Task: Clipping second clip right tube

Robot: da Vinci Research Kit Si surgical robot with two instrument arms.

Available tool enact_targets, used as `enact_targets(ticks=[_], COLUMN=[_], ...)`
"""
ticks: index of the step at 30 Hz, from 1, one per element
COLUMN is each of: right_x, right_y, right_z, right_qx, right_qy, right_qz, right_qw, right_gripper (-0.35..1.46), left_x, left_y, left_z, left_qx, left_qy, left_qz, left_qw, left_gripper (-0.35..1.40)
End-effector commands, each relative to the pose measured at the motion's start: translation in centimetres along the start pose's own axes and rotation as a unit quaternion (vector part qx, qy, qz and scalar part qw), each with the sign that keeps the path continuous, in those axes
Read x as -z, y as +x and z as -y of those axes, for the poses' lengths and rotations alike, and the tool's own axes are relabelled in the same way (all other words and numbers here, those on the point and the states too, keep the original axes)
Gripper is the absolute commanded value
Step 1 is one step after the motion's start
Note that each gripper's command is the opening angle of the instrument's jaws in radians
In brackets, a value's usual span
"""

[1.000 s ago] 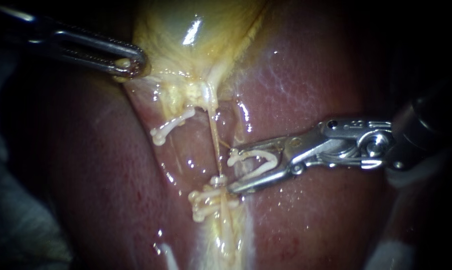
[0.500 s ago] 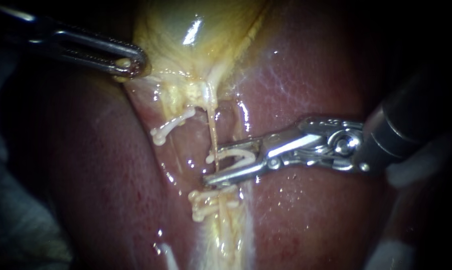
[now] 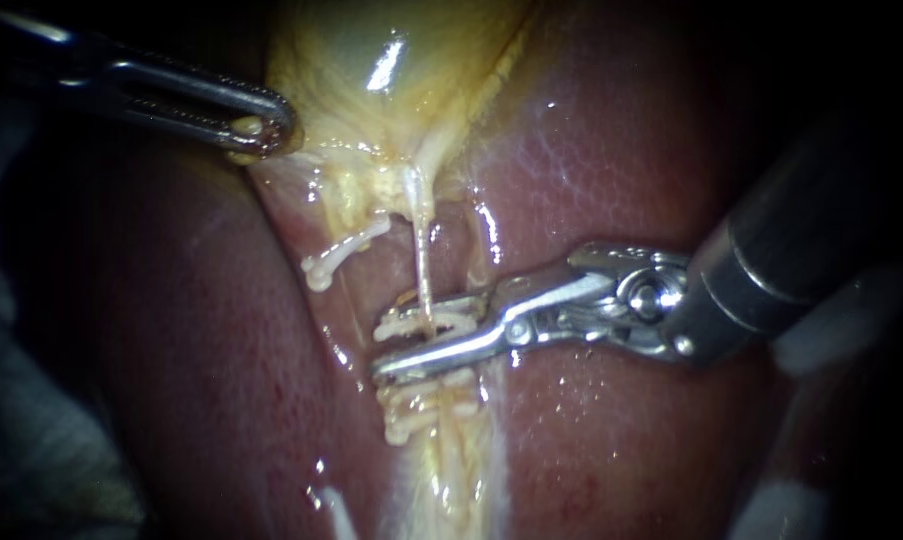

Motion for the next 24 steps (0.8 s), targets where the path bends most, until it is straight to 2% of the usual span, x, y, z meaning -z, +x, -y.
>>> enact_targets(ticks=[1,6,14,24], right_x=[0.00,0.03,0.09,0.14], right_y=[0.00,0.04,0.04,0.04], right_z=[0.03,0.13,0.15,0.15], right_qx=[-0.002,-0.008,-0.015,-0.015], right_qy=[0.004,0.032,0.039,0.040], right_qz=[0.000,0.007,0.014,0.014], right_qw=[1.0000,0.9994,0.9990,0.9990], right_gripper=[0.50,0.49,0.34,-0.17], left_x=[0.00,0.01,0.01,0.01], left_y=[0.00,-0.01,-0.01,0.00], left_z=[0.00,0.00,0.00,0.00], left_qx=[0.000,0.000,0.000,0.000], left_qy=[0.000,0.000,0.000,0.000], left_qz=[0.000,0.000,0.000,0.000], left_qw=[1.0000,1.0000,1.0000,1.0000], left_gripper=[-0.35,-0.35,-0.35,-0.35])
